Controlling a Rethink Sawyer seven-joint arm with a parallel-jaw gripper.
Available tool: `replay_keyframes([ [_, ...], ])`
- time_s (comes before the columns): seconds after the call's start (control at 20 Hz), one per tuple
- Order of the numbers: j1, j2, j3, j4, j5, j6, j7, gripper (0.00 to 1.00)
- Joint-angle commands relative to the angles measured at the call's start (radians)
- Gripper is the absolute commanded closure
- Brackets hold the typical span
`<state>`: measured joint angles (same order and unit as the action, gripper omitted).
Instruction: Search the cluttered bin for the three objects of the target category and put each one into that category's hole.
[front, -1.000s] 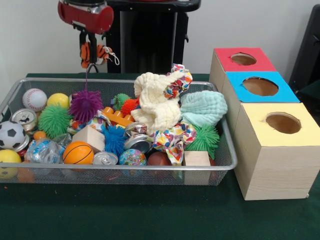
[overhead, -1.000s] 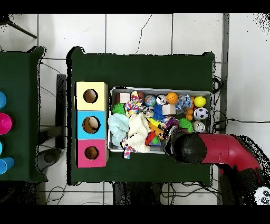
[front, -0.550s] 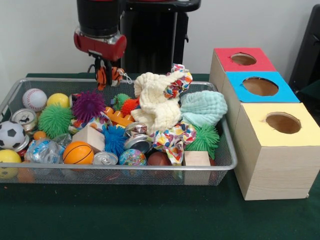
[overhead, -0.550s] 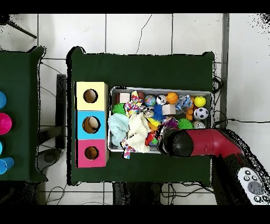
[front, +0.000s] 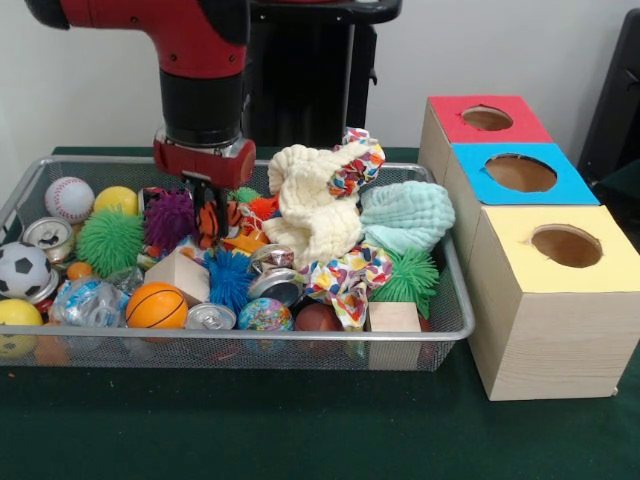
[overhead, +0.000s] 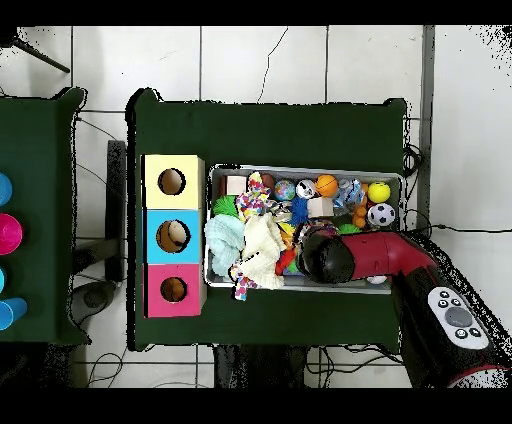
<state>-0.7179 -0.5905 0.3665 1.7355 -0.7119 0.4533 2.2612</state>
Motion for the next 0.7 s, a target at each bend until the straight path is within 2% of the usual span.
replay_keyframes([
  [0.05, -0.033, 0.099, 0.014, -0.169, -0.065, -0.029, -0.11, 1.0],
  [0.6, -0.018, 0.103, 0.008, -0.208, -0.12, -0.036, -0.123, 1.0],
  [0.65, -0.014, 0.102, 0.005, -0.21, -0.124, -0.038, -0.116, 0.0],
  [0.7, -0.012, 0.101, 0.004, -0.211, -0.125, -0.037, -0.114, 0.0],
])
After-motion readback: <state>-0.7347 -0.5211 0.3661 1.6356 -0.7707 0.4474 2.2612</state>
